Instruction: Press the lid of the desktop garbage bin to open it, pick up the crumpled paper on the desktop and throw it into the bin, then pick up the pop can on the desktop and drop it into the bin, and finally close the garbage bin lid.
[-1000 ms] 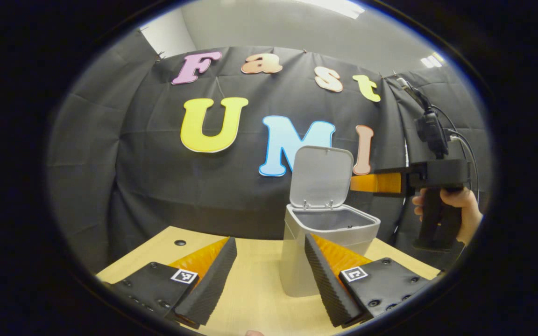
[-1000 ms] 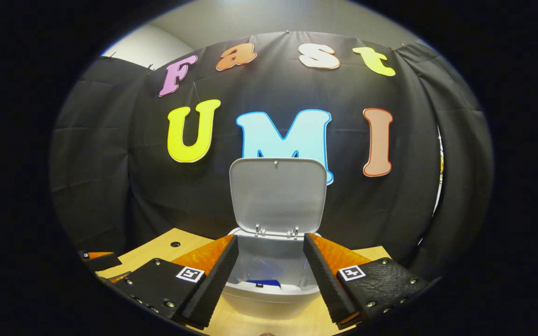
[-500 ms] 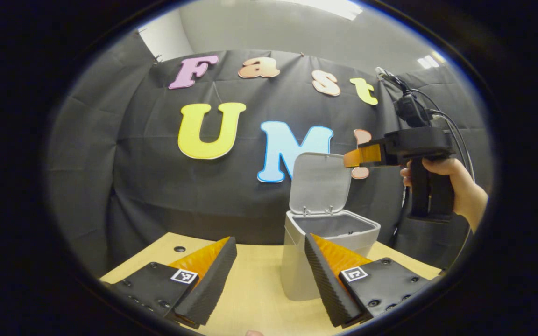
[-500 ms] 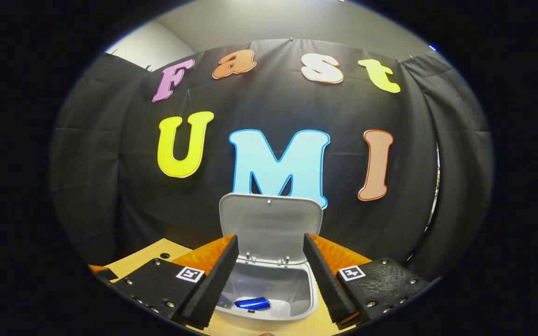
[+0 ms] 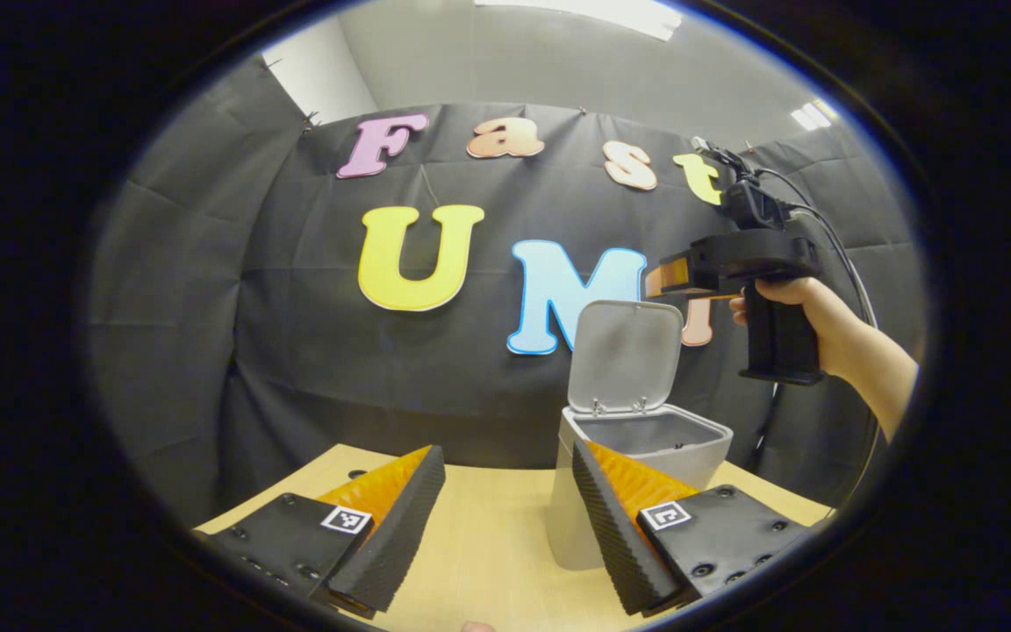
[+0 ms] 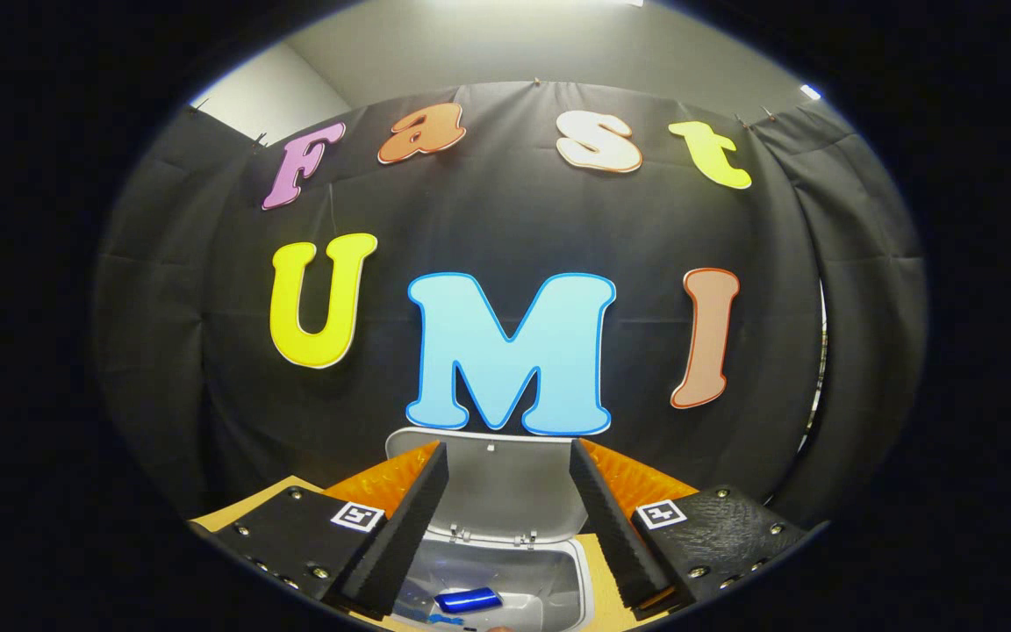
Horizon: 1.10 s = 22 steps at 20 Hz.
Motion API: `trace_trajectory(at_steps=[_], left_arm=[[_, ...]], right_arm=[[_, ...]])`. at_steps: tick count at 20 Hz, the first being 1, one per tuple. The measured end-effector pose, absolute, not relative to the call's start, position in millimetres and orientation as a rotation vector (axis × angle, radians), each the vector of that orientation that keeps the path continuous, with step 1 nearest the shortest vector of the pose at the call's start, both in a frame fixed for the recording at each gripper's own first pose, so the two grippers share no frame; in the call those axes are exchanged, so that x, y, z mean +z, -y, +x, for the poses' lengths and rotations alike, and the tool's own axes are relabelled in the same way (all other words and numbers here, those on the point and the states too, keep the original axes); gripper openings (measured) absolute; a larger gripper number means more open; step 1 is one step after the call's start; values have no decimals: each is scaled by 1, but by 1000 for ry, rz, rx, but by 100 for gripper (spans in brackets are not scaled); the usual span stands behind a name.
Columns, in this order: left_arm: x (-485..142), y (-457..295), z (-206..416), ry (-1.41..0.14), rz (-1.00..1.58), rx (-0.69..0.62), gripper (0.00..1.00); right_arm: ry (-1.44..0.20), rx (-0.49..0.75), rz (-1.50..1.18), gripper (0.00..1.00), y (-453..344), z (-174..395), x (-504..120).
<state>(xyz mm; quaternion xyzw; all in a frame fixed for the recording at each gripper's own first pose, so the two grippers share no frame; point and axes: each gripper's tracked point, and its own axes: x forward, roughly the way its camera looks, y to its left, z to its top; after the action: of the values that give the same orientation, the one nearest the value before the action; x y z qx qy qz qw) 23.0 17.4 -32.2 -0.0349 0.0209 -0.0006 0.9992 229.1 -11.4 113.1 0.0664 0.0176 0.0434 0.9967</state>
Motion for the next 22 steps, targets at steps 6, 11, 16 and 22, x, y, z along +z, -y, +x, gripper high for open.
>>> trace_trajectory(at_steps=[6, 11, 16, 22], left_arm=[[-37, -32, 24, -55, -61, 42, 96], [-42, -38, 26, -70, -70, 60, 96], [-47, -43, 31, -82, -86, 70, 96], [-48, -37, 37, -82, -87, 49, 96]], right_arm=[[-35, 73, 130, 89, 4, 263, 116], [-40, 64, 119, 89, -2, 287, 118], [-72, 69, 155, 89, -3, 295, 112], [-104, 107, 191, 89, -3, 283, 108]])
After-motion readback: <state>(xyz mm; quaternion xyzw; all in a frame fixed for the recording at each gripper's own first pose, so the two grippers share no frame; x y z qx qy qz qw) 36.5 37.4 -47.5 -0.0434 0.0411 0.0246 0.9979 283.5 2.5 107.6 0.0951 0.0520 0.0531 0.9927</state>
